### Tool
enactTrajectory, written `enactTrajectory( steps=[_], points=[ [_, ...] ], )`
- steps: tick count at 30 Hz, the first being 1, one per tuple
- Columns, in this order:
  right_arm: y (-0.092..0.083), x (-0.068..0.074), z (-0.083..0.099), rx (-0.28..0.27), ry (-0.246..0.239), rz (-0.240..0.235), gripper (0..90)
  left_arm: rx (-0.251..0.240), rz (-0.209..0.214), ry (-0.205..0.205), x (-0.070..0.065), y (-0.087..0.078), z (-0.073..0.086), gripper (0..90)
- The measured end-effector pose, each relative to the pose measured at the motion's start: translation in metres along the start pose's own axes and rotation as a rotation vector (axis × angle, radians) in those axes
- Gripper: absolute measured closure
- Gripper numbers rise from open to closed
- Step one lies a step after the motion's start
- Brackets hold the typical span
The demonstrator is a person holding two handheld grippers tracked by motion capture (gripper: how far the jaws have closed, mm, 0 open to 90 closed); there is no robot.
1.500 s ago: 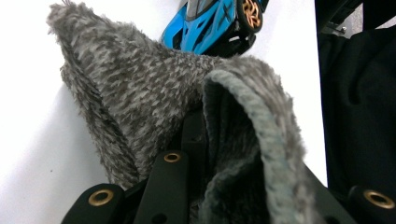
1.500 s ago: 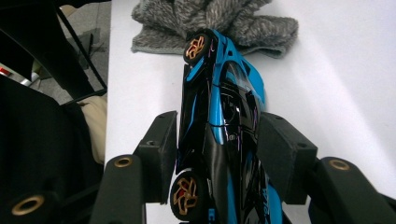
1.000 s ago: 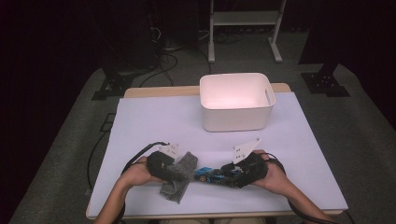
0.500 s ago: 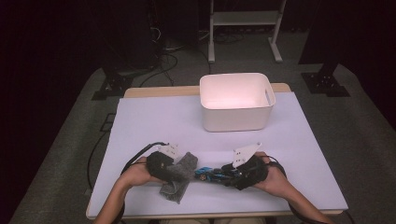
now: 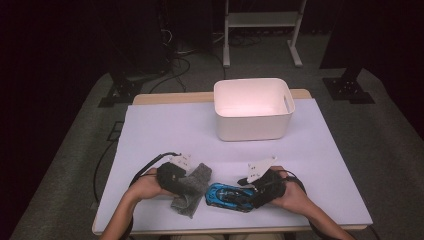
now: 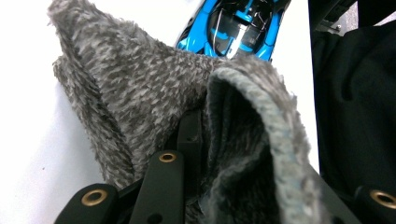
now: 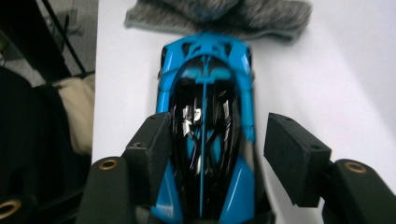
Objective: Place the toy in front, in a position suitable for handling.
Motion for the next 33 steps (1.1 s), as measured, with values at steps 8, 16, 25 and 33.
enactTrajectory(
  steps=[8, 16, 25, 33],
  points=[
    [0.021, 0.001, 0.01, 0.093, 0.047, -0.053, 16.4, -0.006, -0.003, 0.011, -0.001, 0.001, 0.0, 72.9],
    [0.029, 0.004, 0.009, 0.136, -0.035, -0.004, 23.1, -0.013, 0.017, 0.015, -0.003, 0.002, -0.001, 75.2],
    [0.028, -0.016, 0.001, 0.184, -0.098, -0.08, 23.4, -0.018, 0.019, 0.024, -0.003, 0.005, -0.007, 75.2],
    [0.017, -0.015, 0.013, 0.135, -0.048, -0.063, 20.9, -0.033, 0.051, 0.064, -0.01, 0.013, -0.02, 78.0]
  ],
)
Point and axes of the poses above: each handheld gripper's, and its own axes: y roughly forward along the jaws, z roughly out of its underside, x roughly to its left, the point moved 5 cm from there along y, roughly forward along the jaws, and after that the axes turned 6 degrees about -z, right-handed, at the moved point
